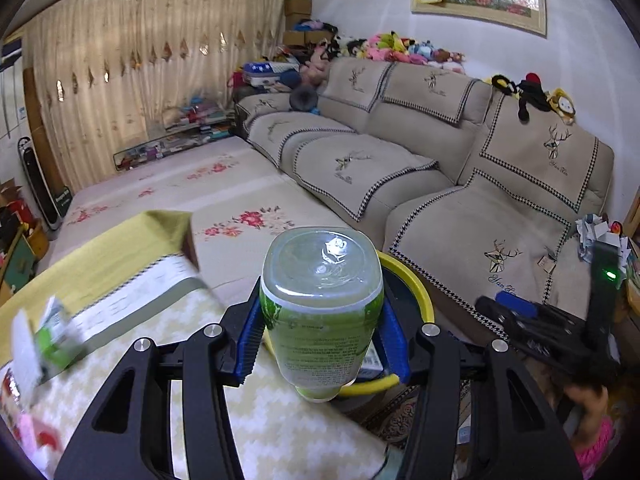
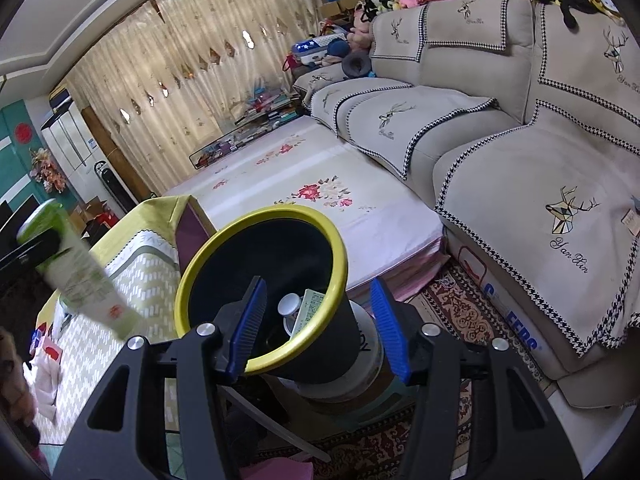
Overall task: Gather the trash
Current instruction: 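Carry the bottle with the left gripper over the bin and release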
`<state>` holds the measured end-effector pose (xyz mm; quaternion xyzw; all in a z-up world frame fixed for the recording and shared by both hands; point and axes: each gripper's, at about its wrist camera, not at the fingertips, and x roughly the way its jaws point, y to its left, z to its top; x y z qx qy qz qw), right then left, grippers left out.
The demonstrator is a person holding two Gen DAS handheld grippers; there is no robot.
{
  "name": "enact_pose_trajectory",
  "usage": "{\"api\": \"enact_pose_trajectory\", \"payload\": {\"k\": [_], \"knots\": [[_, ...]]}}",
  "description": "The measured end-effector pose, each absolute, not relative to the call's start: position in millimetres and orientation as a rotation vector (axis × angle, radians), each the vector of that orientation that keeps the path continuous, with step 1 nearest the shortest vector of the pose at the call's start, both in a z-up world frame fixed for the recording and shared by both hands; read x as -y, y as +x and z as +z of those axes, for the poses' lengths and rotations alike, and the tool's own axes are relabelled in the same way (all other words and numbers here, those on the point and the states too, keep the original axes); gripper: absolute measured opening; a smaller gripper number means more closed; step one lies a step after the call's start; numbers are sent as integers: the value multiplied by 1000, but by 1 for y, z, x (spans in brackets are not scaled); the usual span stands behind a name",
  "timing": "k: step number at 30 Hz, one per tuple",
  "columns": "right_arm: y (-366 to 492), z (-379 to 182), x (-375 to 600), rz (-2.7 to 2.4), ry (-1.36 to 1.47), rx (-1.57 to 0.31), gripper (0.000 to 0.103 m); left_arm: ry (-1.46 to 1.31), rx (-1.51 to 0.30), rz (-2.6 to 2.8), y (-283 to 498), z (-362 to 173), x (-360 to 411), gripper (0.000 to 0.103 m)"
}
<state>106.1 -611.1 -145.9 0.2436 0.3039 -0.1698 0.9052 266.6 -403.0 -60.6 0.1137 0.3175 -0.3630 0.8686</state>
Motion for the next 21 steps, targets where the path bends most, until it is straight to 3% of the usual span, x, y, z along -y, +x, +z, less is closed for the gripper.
{"api": "enact_pose_trajectory", "payload": {"k": [7,13,16,21], "knots": [[110,-148,614,-347,507,-635,53,251,-720,-741,301,-102,460,53],[113,-148,606,-328,505,-640,55,203,-659,-673,292,-81,432,83],[114,-144,598,-316,501,-638,55,173,-585,-644,269,-51,399,93],[120,-141,574,-278,475,-652,57,126,-508,-583,232,-18,335,98]]}}
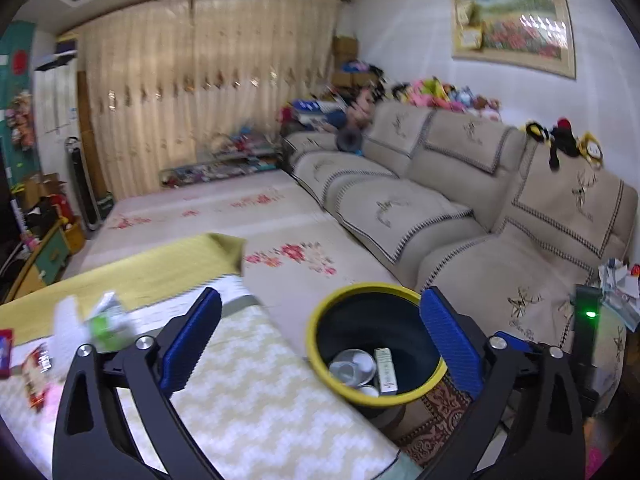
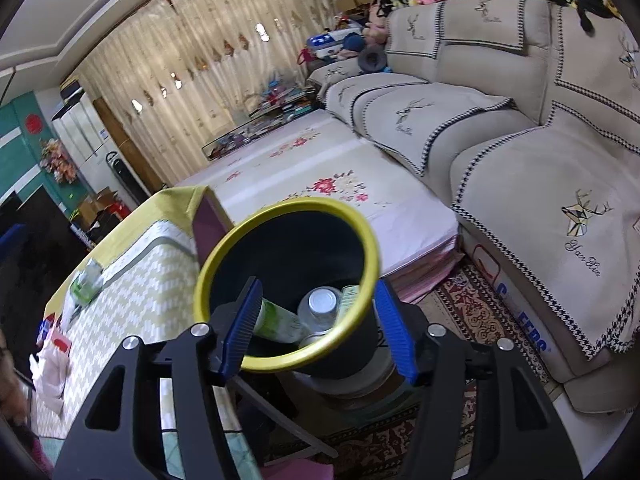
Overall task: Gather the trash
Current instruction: 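Carry the bottle with the left gripper over the bin and release, then grasp the white tissue with the right gripper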
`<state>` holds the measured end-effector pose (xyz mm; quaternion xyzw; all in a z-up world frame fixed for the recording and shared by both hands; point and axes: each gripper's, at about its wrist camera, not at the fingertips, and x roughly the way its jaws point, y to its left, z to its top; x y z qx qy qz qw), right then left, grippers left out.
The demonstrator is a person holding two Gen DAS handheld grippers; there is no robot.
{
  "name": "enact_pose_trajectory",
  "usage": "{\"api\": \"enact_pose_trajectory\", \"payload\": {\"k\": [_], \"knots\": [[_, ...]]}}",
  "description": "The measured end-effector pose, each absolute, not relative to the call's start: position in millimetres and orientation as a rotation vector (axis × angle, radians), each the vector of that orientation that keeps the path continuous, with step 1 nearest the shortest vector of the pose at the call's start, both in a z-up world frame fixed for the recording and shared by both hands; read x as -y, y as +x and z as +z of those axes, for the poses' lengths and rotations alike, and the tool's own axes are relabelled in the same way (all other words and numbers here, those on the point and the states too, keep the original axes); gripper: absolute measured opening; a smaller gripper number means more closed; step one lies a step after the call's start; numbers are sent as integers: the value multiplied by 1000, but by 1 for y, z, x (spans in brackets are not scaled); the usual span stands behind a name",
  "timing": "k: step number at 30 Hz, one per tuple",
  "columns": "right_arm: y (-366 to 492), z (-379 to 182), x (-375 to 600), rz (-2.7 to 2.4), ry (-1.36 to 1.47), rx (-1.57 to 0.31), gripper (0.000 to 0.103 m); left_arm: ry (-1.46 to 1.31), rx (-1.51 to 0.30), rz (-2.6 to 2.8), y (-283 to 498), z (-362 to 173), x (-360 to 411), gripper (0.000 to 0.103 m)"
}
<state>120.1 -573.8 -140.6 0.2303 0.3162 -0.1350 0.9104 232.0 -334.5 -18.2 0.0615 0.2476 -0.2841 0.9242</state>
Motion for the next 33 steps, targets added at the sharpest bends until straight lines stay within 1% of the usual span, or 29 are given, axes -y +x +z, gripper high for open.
{"api": "enact_pose_trajectory", "payload": {"k": [5,9,16,21,26,33], "knots": [[132,-137,537,-231,425,-682,57,77,-473,-449,203,-1,243,98],[144,-135,501,-193,370,-708,58,45,-470,-348,182,0,171,98],[167,-128,421,-75,282,-746,58,5,-485,-137,157,-14,54,98],[186,-124,338,72,194,-775,58,-20,-472,7,137,-27,-23,98],[194,-114,256,240,128,-780,58,-61,-487,66,127,-38,-72,98],[185,-111,164,430,42,-797,58,-109,-519,83,124,-52,-101,98]]}}
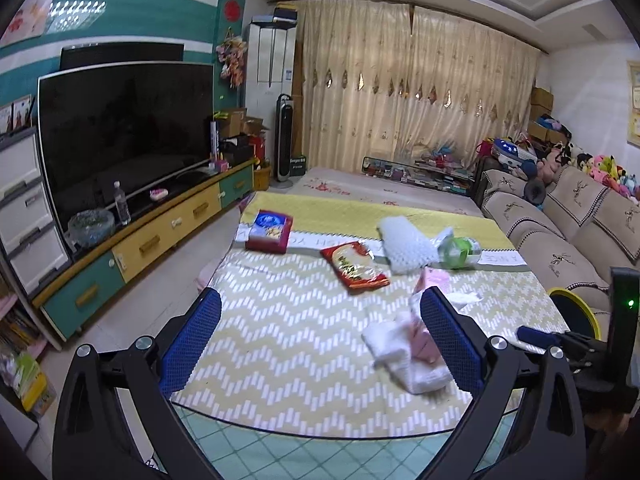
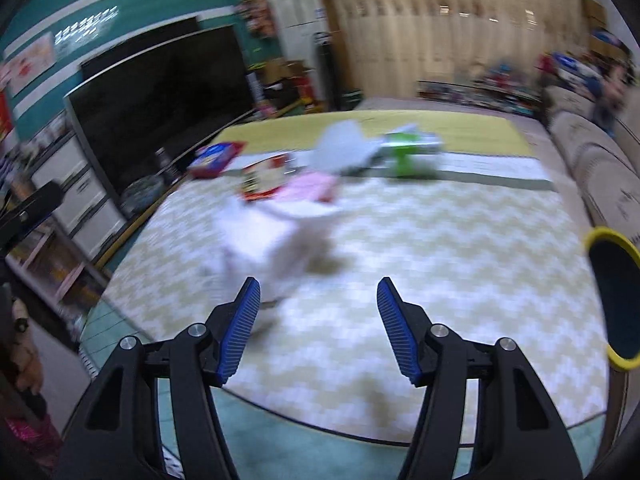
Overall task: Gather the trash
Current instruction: 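Grasp the white tissue with the right gripper, then carry the tissue with the right gripper into the bin and release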
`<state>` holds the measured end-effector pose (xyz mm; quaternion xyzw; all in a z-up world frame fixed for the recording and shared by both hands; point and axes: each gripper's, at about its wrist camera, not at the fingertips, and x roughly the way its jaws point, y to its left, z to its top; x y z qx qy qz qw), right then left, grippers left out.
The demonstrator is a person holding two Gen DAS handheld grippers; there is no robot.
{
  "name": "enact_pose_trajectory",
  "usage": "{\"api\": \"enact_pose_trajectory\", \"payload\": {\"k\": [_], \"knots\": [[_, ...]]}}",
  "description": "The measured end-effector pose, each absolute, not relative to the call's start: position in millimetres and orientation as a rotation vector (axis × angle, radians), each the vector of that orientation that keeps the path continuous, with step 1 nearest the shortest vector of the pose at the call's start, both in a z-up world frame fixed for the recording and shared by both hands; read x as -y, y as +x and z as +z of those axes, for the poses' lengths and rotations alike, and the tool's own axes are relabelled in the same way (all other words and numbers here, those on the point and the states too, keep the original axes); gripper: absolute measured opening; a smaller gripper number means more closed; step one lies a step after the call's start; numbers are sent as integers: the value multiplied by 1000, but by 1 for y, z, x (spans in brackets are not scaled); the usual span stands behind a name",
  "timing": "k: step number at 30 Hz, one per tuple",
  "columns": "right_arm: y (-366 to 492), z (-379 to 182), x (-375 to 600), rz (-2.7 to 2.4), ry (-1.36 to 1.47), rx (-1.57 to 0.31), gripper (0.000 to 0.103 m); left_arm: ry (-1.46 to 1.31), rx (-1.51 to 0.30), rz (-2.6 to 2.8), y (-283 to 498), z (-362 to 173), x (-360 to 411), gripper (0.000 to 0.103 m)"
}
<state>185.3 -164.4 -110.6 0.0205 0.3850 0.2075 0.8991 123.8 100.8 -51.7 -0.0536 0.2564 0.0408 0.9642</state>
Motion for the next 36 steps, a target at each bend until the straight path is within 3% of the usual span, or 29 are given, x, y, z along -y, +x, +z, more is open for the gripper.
{"api": "enact_pose_trajectory", "payload": {"k": [9,13,15,19,21,36], "knots": [[201,-144,115,466,-12,-915,55,-137,-539,70,125,-63,-105,98],[204,-150,112,469,-25,-938,36,-139,-542,69,126,-65,-105,98],[203,-149,113,477,-26,-942,32,-139,-544,67,126,-67,-104,98],[197,-145,120,506,-15,-952,9,-139,-548,65,128,-69,-102,98],[194,-141,122,517,-3,-946,5,-137,-550,62,128,-69,-100,98],[177,-33,166,529,61,-666,3,-107,-539,42,124,-62,-78,98]]}}
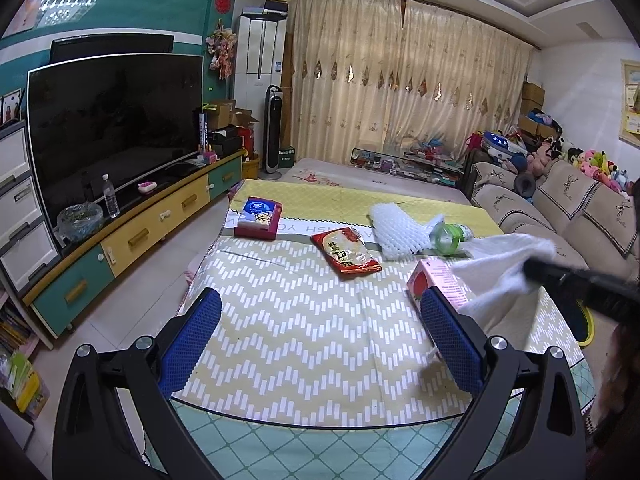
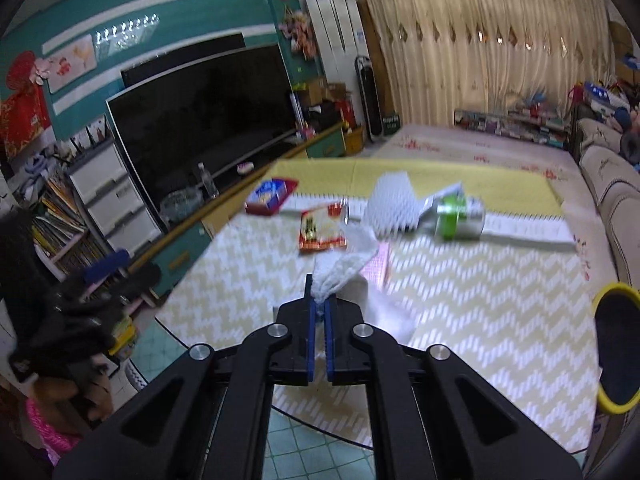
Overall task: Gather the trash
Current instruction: 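Carry the tissue with the right gripper into the bin and release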
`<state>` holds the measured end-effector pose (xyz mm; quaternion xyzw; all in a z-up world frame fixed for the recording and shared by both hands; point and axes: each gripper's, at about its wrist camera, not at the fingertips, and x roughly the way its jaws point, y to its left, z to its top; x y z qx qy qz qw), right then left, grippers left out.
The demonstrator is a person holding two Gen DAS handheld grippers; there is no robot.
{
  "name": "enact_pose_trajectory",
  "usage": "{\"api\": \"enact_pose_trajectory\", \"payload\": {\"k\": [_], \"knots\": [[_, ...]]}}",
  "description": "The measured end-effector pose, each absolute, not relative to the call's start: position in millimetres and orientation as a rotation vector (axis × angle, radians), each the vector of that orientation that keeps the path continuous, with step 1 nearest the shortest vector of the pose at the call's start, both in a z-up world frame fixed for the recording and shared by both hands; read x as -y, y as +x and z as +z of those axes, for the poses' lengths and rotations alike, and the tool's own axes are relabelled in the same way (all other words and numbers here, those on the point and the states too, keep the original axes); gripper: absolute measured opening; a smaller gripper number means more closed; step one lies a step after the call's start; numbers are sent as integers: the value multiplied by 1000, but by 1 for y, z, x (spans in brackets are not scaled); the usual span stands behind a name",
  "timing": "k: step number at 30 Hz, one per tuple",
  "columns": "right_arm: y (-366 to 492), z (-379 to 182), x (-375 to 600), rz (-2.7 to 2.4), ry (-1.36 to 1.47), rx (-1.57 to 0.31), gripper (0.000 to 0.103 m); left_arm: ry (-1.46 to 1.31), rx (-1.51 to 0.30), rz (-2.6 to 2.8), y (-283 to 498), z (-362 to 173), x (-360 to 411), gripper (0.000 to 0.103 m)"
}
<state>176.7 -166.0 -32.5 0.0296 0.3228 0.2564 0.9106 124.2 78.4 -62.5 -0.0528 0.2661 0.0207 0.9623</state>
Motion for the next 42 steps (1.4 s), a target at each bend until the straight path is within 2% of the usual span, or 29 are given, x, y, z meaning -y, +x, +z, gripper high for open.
{"api": "enact_pose_trajectory", "payload": {"k": [11,21,32,42], "knots": [[165,2,214,432,82,-564,3,-90,-547,26,124,-61,-66,98],[178,1,306,209,122,-561,3,-62,-567,-5,136,-61,-38,98],[205,-38,434,-71,200,-625,3,-12,-599,-28,162,-64,10,98],[232,-97,501,-193,244,-742,5,46,-638,-44,189,-70,55,98]]}}
